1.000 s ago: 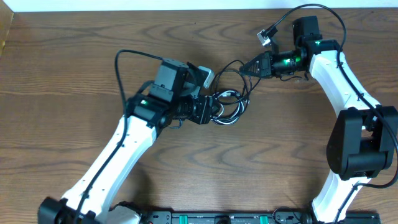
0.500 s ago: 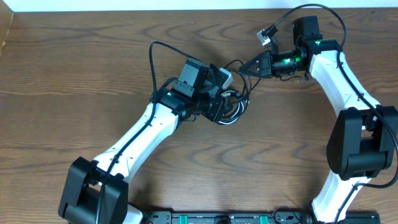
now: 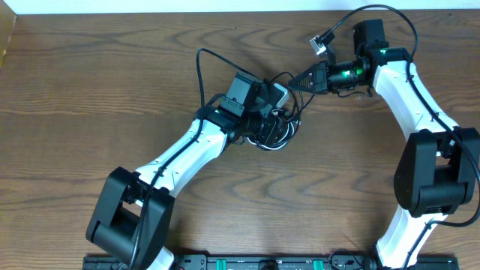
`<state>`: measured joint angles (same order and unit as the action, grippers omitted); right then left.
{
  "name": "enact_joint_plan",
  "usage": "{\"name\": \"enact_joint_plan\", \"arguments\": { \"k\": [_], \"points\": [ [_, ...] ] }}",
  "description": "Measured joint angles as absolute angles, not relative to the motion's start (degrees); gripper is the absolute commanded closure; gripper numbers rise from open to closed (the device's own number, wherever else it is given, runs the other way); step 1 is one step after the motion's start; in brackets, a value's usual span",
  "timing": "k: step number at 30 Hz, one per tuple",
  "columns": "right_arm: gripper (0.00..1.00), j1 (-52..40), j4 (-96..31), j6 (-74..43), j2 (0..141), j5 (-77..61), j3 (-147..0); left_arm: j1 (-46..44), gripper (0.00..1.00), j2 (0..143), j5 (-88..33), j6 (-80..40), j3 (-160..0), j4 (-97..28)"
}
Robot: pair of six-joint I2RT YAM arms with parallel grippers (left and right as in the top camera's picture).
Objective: Untangle cables
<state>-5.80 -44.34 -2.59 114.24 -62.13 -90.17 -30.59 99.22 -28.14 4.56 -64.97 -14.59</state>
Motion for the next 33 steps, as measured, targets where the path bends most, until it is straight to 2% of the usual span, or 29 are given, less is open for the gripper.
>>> {"name": "enact_joint_plan", "arguments": {
  "k": [16,20,23,28,33],
  "points": [
    [0.99,-5.80,-44.34,-2.59,114.24,-62.11,-90.17,-30.76,0.48,101.49,-28.12,4.56,-64.97,-11.86],
    [0.99,-5.80,-44.34,-2.59,114.24,-62.11,-90.17,-30.87,0.60,101.69,-28.12,4.58,-64.97,-11.03],
    [0.99,-5.80,-44.27,-2.59,114.24,-62.11,-90.17,-30.87,0.75,101.69,-28.14,4.78,-64.97,-10.52],
    [0.99,-5.80,-44.12,-2.59,114.24,-62.11,-90.17,-30.87,0.92,101.71,-28.14,4.69,-64.97,-10.48],
    [0.99,-5.78,-44.14,-2.59,114.24,-61.71,-90.17,-30.87,0.93,101.71,-28.14,4.93,-64.97,-10.44]
  ]
}}
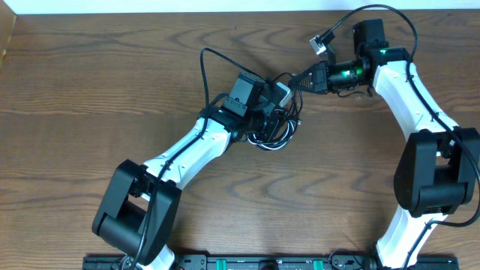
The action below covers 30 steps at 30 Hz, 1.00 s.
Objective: Untangle cables
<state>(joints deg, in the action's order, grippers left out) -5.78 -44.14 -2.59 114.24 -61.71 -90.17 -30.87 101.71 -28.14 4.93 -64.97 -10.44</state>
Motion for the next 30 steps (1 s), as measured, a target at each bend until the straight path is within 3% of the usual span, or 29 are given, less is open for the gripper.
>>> {"name": "enact_joint_plan", "arguments": {
  "k": [16,30],
  "points": [
    [0.99,-4.56,-44.14,-2.61,114.24,-58.76,-90.17,-30.87,0.93,89.82,-27.92,2.13,-64.97,-11.55],
    [0.99,-4.56,-42.78,-2.79,114.24,-42.87,-90.17,-26.28,0.93,75.42,-27.88,-1.56,-64.97,-15.27]
  ]
}}
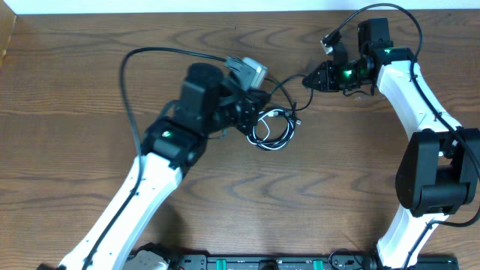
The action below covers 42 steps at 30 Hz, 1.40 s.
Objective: Untangle cables
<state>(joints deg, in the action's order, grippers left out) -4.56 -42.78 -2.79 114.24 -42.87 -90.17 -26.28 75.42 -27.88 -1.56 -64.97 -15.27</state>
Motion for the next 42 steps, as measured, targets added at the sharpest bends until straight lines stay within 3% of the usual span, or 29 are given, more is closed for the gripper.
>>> {"name": "enact_joint_plan", "arguments": {
  "k": [15,25,31,37,42],
  "points": [
    [0.99,-4.56,-42.81,-4.62,114.24,-38.79,-90.17,-21.93,0.93,69.93,-26.24,-4.14,-64.97,-21.93],
    [0.99,-0.93,-30.28,-9.39,114.08,-58.59,-90.45,-21.96,0.92,78.96,-24.93,-7.94,-64.97,-28.21],
    [0.99,4.38,-29.45,-11.81,109.12,-61.30,-90.94,-21.96,0.93,79.72,-22.68,-10.61,-64.97,-29.65],
    [0.99,5.45,-35.83,-12.08,98.59,-54.13,-91.83,-21.96,0.93,83.02,-18.11,-16.95,-64.97,-29.78],
    [0.99,5.41,-45.04,-11.22,93.58,-36.67,-92.73,-21.96,0.92,86.24,-17.15,-19.66,-64.97,-30.48]
  ]
}}
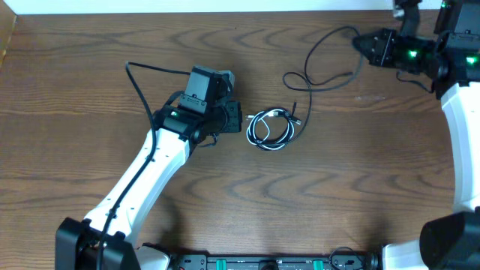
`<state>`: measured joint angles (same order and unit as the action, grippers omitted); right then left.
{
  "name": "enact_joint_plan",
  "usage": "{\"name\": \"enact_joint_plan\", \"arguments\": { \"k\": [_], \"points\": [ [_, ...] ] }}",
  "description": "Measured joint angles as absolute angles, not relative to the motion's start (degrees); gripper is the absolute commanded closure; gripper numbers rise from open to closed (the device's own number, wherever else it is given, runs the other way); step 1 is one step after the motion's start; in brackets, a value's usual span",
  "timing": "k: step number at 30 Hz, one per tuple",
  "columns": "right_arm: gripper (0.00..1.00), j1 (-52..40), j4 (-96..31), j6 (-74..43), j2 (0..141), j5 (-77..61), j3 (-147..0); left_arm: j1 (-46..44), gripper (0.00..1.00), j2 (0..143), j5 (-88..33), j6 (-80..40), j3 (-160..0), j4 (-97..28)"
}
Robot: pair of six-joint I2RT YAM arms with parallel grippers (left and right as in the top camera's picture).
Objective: Untangle cables
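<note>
A small coil of white and black cable (271, 129) lies flat on the table's middle. A thin black cable (315, 56) runs from a plug end beside the coil up in loose loops to the far right. There my right gripper (360, 41) is shut on its other end, held high near the back edge. My left gripper (235, 117) sits just left of the coil, apart from it, its fingers spread with nothing between them.
The wooden table (90, 150) carries only these cables. A black lead (139, 82) arcs from my left wrist over the table's left part. The white back wall edge (195, 6) runs along the top.
My right gripper has moved far right and back, with the black cable stretched out clear of the coil. My left arm, then raised over the coil, is now low at its left side.
At first both grippers met over the tangled bundle, the left on the coil, the right on the black cable. Later the left arm was raised and the right a little back. Now the black cable lies apart from the coil.
</note>
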<state>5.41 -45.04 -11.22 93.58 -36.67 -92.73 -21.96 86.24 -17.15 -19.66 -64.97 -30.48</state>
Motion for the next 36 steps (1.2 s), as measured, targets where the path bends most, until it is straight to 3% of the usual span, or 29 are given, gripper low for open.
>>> {"name": "enact_joint_plan", "arguments": {
  "k": [5,9,14,15,16,17,18,20,25,26,32,33,36],
  "points": [
    [0.99,5.41,-53.39,-11.00,96.01,-16.58,-92.82,-21.96,0.92,88.01,-16.36,-20.71,-64.97,-30.63],
    [0.98,5.41,-56.71,-11.29,101.34,-11.25,-92.82,-21.96,0.92,88.33,-16.34,-20.82,-64.97,-30.65],
    [0.82,5.41,-58.67,-11.66,108.12,-8.93,-92.79,-21.96,0.92,88.40,-16.32,-20.84,-64.97,-30.65],
    [0.73,5.41,-58.76,-11.62,109.36,-8.69,-92.79,-21.96,0.92,88.40,-16.34,-20.84,-64.97,-30.65],
    [0.43,5.41,-58.72,-11.57,110.45,-8.45,-92.79,-21.96,0.92,88.40,-16.34,-20.84,-64.97,-30.68],
    [0.27,5.41,-58.65,-11.77,111.85,-8.23,-92.79,-21.96,0.92,88.40,-16.34,-20.82,-64.97,-30.65],
    [0.18,5.41,-58.61,-11.92,112.75,-8.10,-92.79,-21.96,0.92,88.40,-16.27,-20.78,-64.97,-30.65],
    [0.11,5.41,-58.04,-11.81,113.99,-7.81,-92.79,-21.96,0.92,88.40,-15.59,-20.78,-64.97,-30.68],
    [0.09,5.41,-58.00,-11.70,114.48,-8.08,-93.69,-21.96,0.91,88.40,-13.10,-20.75,-64.97,-30.68],
    [0.09,5.41,-58.17,-11.68,114.48,-8.27,-94.50,-21.96,0.85,88.40,-12.82,-20.75,-64.97,-30.68],
    [0.08,5.04,-61.17,-11.42,112.49,-9.61,-101.78,-21.96,0.83,88.40,-11.79,-20.73,-64.97,-30.68],
    [0.07,4.78,-61.71,-11.40,111.74,-9.76,-102.61,-21.96,0.78,88.40,-11.66,-20.73,-64.97,-30.68],
    [0.09,3.66,-63.37,-10.94,109.32,-10.33,-103.94,-21.96,0.77,88.40,-11.64,-20.73,-64.97,-30.68]
  ]
}}
